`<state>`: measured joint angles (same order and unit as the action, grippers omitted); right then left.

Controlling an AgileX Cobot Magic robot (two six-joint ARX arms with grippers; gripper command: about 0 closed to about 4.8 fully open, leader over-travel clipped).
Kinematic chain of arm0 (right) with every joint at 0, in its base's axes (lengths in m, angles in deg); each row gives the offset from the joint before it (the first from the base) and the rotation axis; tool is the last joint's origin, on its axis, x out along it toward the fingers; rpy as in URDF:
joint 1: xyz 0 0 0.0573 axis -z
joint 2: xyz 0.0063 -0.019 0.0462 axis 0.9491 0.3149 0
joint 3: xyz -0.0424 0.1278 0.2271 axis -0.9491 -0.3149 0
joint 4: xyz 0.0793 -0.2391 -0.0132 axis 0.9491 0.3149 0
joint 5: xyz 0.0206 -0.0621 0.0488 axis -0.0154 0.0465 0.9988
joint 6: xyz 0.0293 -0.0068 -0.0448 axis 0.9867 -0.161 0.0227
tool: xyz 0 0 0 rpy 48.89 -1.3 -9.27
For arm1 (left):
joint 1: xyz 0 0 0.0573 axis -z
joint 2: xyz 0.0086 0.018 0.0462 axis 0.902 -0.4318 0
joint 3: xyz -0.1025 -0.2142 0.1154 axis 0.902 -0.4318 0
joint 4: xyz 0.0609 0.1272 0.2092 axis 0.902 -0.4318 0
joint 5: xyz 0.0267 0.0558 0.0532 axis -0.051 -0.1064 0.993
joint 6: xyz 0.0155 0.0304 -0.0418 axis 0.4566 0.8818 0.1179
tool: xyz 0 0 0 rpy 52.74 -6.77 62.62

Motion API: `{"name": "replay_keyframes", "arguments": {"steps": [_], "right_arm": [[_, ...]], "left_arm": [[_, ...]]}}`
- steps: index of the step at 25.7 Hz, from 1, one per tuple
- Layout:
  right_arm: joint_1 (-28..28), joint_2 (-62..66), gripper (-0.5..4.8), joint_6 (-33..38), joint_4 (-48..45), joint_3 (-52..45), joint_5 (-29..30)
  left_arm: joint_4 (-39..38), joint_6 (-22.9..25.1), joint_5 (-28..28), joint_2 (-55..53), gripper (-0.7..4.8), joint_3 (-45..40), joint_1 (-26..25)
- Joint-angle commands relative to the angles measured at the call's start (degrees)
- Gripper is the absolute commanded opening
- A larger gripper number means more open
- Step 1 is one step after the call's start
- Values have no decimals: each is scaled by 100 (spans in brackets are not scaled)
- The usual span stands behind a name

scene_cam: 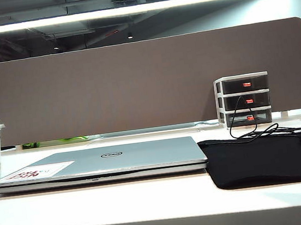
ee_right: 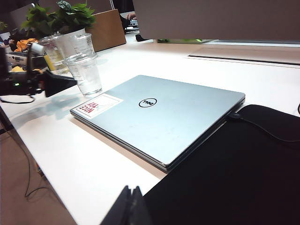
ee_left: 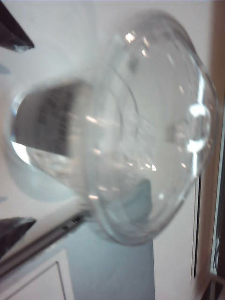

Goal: Pick up the coffee cup and place it on the left side of the laptop.

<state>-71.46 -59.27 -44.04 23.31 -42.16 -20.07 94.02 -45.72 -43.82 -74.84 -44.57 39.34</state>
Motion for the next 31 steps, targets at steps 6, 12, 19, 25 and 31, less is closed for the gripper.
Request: {"name": "replay_keyframes", "arguments": {"steps": [6,12,19,25,31], "right_arm": [[-2,-11,-1,20,-103,-31,50],[-2,-11,-1,17,-105,-31,48],[0,-11,-1,-7,-114,-31,26],[-2,-11,-1,-17,-127,-31,24],[-2,-11,-1,-114,-144,-31,22]], "left_arm": [[98,-599,595,1327,375,-1054,-214],[107,-1113,1016,2669,222,-1661,-216],[127,-1744,684,3834,4,-2092,-214],[273,-2251,520,4363,-6,-2321,-212],[348,-2498,411,4885,-6,-2321,-212]]}}
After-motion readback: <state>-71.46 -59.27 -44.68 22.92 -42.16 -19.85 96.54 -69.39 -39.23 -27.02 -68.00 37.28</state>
